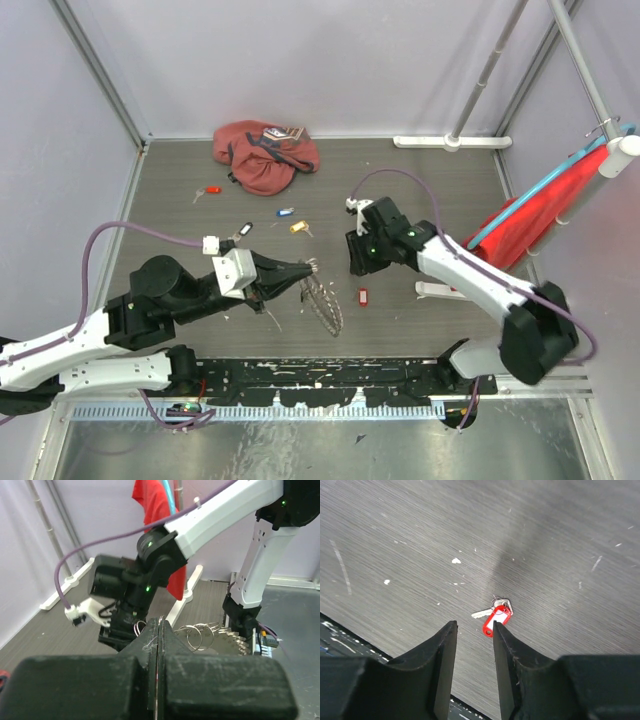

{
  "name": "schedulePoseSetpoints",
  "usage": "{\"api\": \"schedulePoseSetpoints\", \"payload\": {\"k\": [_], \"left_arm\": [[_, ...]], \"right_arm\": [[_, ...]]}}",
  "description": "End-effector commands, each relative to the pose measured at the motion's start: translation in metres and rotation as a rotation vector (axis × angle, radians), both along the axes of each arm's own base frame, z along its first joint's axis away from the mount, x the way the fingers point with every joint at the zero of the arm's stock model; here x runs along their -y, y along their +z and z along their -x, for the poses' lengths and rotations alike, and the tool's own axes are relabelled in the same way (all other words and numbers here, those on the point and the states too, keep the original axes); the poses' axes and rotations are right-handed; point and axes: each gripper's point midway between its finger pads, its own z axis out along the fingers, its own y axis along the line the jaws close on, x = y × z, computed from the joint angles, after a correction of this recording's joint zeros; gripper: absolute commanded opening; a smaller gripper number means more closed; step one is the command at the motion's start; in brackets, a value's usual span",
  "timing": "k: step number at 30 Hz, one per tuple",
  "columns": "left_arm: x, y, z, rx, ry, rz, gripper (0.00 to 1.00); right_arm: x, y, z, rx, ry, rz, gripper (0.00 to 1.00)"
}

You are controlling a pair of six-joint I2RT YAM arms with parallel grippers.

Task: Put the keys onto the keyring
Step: Place the key at the center of the board.

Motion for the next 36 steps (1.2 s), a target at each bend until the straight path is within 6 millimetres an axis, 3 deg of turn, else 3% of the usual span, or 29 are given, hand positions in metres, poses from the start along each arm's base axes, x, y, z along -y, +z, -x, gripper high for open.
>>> {"api": "schedulePoseSetpoints", "payload": {"k": [1, 9, 12, 16, 24, 36], "left_arm": [[-0.006, 0.038, 0.019, 0.048, -0.096, 0.108, 0.0], [0.0, 0.042, 0.036, 0.07, -0.195, 0.106, 0.0], [0.003, 0.042, 0.038, 0.069, -0.21, 0.1, 0.0], [0.005, 0.041, 0.039, 0.069, -0.219, 0.095, 0.0], [0.008, 0.039, 0.04, 0.07, -0.229, 0.089, 0.0], [0.011, 0.038, 0.04, 0.075, -0.233, 0.084, 0.0]], "right_arm": [[0.0, 0.082, -0.015, 0.292, -0.02, -0.149, 0.41], [-0.009, 0.209, 0.04, 0.594, 0.232, -0.466, 0.42], [-0.009, 0.244, 0.066, 0.664, 0.334, -0.553, 0.42], [-0.01, 0.276, 0.092, 0.717, 0.429, -0.639, 0.4], [-0.017, 0.313, 0.116, 0.707, 0.481, -0.793, 0.4], [-0.019, 0.325, 0.125, 0.623, 0.459, -0.86, 0.37]]}}
